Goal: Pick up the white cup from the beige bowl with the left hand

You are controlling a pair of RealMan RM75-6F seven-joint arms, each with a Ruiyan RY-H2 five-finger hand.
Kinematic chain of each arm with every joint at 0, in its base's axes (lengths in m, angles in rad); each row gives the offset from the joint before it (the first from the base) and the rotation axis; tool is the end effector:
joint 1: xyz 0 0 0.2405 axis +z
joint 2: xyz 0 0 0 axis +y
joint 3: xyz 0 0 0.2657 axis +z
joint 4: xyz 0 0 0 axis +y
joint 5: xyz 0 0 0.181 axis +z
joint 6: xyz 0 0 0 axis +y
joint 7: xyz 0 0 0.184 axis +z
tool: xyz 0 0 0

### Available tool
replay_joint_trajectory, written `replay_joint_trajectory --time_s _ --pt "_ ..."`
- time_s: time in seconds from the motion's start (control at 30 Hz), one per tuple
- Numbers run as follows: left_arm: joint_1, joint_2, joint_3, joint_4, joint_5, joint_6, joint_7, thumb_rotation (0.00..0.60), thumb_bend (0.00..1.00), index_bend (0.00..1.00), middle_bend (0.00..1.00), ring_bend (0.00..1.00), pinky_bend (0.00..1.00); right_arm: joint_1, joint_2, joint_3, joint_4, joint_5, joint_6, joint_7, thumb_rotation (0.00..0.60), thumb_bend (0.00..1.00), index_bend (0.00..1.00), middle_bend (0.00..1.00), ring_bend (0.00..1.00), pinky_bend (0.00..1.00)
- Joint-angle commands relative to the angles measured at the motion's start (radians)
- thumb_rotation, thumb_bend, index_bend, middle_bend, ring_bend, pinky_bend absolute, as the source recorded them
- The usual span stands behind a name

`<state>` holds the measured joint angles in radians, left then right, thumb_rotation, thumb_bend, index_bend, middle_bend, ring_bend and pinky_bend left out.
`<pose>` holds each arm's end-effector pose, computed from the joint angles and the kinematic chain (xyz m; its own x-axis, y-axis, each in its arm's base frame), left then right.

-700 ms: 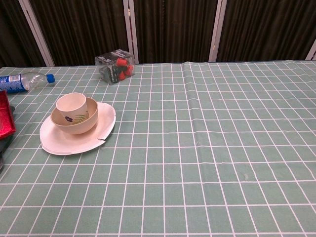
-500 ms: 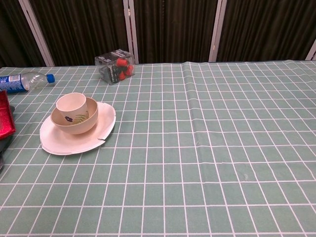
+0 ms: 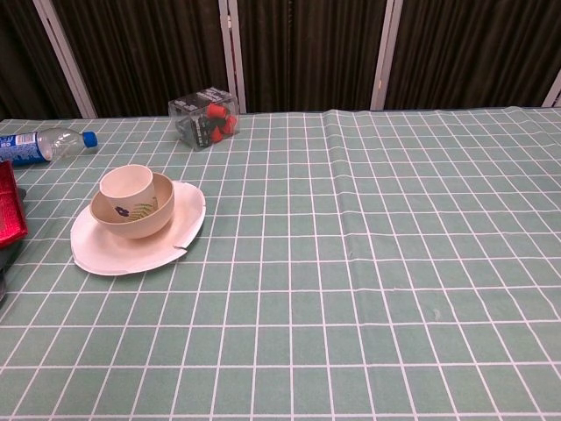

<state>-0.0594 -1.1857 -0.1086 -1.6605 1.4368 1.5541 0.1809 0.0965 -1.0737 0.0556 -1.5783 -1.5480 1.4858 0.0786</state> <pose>-0.3030 0.2197 0.1907 0.4494 -0.0947 0.8883 0.8927 0.0848 -0.4426 -0.3045 -0.2243 0.2049 0.3984 0.0109 0.9171 -0.9150 -0.0639 0.3983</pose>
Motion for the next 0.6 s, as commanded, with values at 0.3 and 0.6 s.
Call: replay_joint_trajectory --time_s 0.3,0.6 --pt "-0.168 -0.091 -0.079 0.046 -0.066 -0.183 0.099 0.600 0.12 0.43 0.00 0.00 0.00 -0.001 0.006 0.000 -0.002 -0.007 0.008 0.019 0.600 0.03 0.04 0.00 0.00 0.00" --pt "-0.325 -0.222 -0.130 0.130 -0.160 -0.333 0.226 0.600 0.18 0.46 0.00 0.00 0.00 -0.003 0.018 0.004 -0.004 -0.001 0.010 0.056 0.600 0.03 0.04 0.00 0.00 0.00"
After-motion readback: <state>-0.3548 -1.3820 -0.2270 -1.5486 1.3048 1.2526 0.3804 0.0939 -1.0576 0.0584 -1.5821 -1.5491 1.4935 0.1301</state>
